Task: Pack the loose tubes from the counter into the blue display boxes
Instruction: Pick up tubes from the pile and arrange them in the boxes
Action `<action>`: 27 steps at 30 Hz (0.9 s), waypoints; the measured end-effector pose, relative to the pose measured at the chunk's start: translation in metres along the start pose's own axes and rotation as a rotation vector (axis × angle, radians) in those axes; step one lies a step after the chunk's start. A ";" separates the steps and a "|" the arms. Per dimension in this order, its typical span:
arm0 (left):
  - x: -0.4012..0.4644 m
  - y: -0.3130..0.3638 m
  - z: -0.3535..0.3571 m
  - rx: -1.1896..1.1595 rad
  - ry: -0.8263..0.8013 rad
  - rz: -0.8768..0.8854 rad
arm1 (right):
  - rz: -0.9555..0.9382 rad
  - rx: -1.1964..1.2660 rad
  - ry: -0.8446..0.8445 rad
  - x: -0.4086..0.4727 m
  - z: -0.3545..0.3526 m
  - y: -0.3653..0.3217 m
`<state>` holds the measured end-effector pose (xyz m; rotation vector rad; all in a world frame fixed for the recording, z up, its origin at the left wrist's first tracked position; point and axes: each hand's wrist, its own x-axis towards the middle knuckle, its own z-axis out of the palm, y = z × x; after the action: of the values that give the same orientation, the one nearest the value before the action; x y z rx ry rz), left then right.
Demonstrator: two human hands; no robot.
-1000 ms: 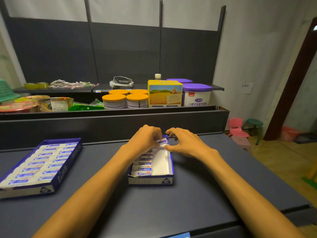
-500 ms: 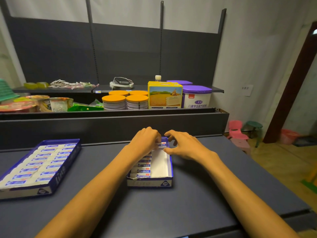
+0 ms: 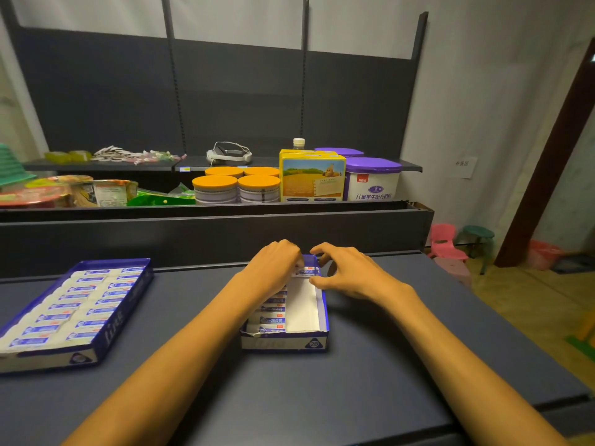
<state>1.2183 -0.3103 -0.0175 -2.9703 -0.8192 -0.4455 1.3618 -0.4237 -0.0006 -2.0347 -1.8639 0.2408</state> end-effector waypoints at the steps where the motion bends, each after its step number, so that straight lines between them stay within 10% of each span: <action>1: 0.000 0.000 -0.001 0.004 0.003 0.003 | -0.001 0.000 0.003 0.000 0.000 0.000; 27: 0.005 0.003 -0.004 -0.023 -0.014 -0.044 | 0.014 -0.035 0.007 -0.001 -0.003 -0.006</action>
<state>1.2231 -0.3109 -0.0119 -2.9852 -0.8879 -0.4392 1.3568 -0.4252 0.0040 -2.0694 -1.8632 0.2056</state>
